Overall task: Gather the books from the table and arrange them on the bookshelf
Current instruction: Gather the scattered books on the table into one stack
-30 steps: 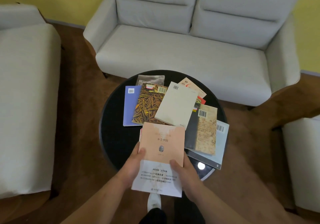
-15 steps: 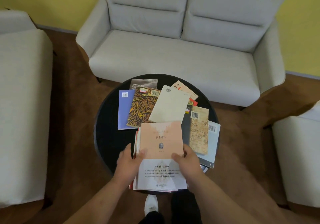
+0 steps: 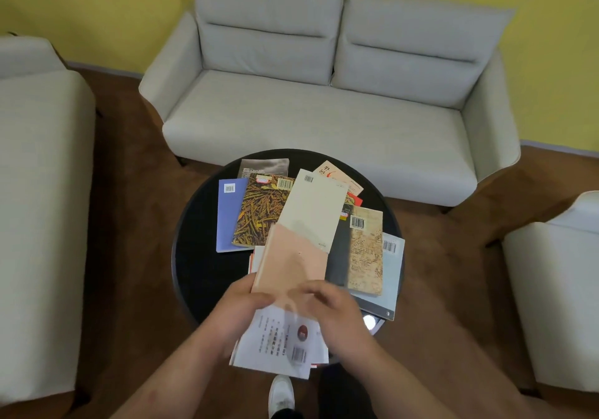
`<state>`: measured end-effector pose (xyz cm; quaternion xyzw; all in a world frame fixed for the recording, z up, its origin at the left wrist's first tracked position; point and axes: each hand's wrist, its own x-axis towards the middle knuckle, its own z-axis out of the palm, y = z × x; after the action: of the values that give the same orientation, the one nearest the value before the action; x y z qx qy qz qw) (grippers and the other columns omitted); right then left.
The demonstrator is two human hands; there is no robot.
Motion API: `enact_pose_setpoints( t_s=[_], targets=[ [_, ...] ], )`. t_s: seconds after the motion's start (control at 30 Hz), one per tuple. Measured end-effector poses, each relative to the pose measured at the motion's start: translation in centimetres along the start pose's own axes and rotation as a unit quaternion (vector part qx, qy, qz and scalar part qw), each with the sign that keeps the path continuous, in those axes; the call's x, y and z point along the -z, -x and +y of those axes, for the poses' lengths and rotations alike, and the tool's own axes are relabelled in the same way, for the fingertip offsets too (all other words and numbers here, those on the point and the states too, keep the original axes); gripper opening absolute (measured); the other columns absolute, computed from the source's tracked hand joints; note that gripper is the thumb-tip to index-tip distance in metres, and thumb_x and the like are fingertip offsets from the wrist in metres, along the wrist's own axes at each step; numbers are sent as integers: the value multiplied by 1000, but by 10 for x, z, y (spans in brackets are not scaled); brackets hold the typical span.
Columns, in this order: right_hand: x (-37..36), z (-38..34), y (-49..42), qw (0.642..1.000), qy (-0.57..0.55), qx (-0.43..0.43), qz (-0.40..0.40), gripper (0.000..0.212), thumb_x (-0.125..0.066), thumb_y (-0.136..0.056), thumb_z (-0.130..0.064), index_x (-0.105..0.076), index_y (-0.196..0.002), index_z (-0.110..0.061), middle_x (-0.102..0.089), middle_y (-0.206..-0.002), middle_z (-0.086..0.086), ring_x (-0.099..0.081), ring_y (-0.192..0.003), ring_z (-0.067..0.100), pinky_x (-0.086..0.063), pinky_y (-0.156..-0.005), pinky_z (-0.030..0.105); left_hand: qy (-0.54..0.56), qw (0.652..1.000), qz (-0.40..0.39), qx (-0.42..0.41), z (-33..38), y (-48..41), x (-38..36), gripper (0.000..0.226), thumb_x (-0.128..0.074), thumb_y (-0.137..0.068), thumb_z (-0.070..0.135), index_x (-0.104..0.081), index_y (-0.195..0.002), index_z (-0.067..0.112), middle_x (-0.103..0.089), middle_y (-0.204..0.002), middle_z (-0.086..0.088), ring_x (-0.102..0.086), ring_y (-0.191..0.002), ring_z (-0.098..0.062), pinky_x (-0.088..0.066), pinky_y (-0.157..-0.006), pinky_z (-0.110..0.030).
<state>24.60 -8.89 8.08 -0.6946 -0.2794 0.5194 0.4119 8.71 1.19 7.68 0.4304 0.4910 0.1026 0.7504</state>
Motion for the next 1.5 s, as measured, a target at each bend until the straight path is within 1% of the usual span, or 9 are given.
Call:
enact_pose_setpoints(
  t_s=[0.1,0.2,0.37,0.57,0.93,1.17,1.3,1.43,1.5],
  targets=[
    [9,23,-16,987,104,-21,118,14,-60,-98,-24,-65,-111,-21,-62,-113,-6,-61,-106,12,-48,-84,19,-143,984,106,-17,-18,-12,4,28,-56,-94,2,-63,-117,17,-72,-106,-3,-71,-98,-25,-58,-85,-46],
    [12,39,-24,990,103,-85,36,16,-59,-99,-21,-57,-114,-25,-68,-112,-4,-66,-99,11,-54,-85,27,-367,910,188,-40,-43,-26,3,25,-59,-90,20,-59,-115,21,-57,-114,3,-59,-107,-19,-56,-91,-44],
    [3,52,-30,988,44,-143,-30,46,-53,-102,-19,-37,-141,-38,-66,-126,-7,-69,-106,14,-59,-80,29,-149,983,103,10,-61,-28,11,35,-55,-100,24,-48,-130,41,-69,-120,3,-73,-100,-17,-59,-85,-40],
    [-9,51,-29,978,-76,-190,-21,49,-42,-104,-8,-33,-129,-49,-68,-119,-3,-71,-104,23,-63,-80,39,-105,989,103,25,-61,-30,8,39,-35,-109,32,-32,-137,58,-67,-118,7,-70,-105,-21,-57,-93,-50],
    [2,67,-35,978,-95,-181,-32,60,-50,-102,-7,-45,-112,-66,-72,-118,-7,-73,-102,22,-62,-86,47,-85,987,139,-9,-66,-34,12,37,-50,-105,16,-56,-131,41,-76,-109,0,-76,-92,-24,-62,-79,-48],
    [20,70,-41,984,-47,-153,-83,53,-56,-99,-9,-45,-142,-39,-69,-127,-7,-69,-110,15,-60,-90,34,-102,979,175,16,-55,-41,4,40,-53,-101,8,-48,-132,33,-66,-117,2,-70,-101,-24,-60,-82,-49],
    [47,51,-66,989,-34,-142,36,26,-54,-98,-6,-64,-118,-20,-70,-107,-1,-68,-99,16,-58,-92,36,-120,967,220,-52,-14,-61,3,38,-54,-92,-6,-57,-111,26,-64,-111,8,-63,-109,-24,-55,-88,-46],
    [95,43,-106,982,34,-129,136,21,-56,-98,-10,-67,-115,-15,-68,-104,2,-66,-99,26,-57,-82,36,-288,930,202,-112,36,-110,-13,19,-58,-95,21,-63,-113,18,-58,-116,5,-56,-108,-16,-47,-94,-38],
    [115,43,-121,972,103,-135,164,21,-55,-96,-11,-64,-114,-17,-66,-106,0,-65,-93,22,-54,-70,29,-367,910,163,-102,50,-142,-18,43,-55,-87,46,-66,-116,18,-67,-115,5,-62,-106,-18,-53,-95,-44]
  ],
)
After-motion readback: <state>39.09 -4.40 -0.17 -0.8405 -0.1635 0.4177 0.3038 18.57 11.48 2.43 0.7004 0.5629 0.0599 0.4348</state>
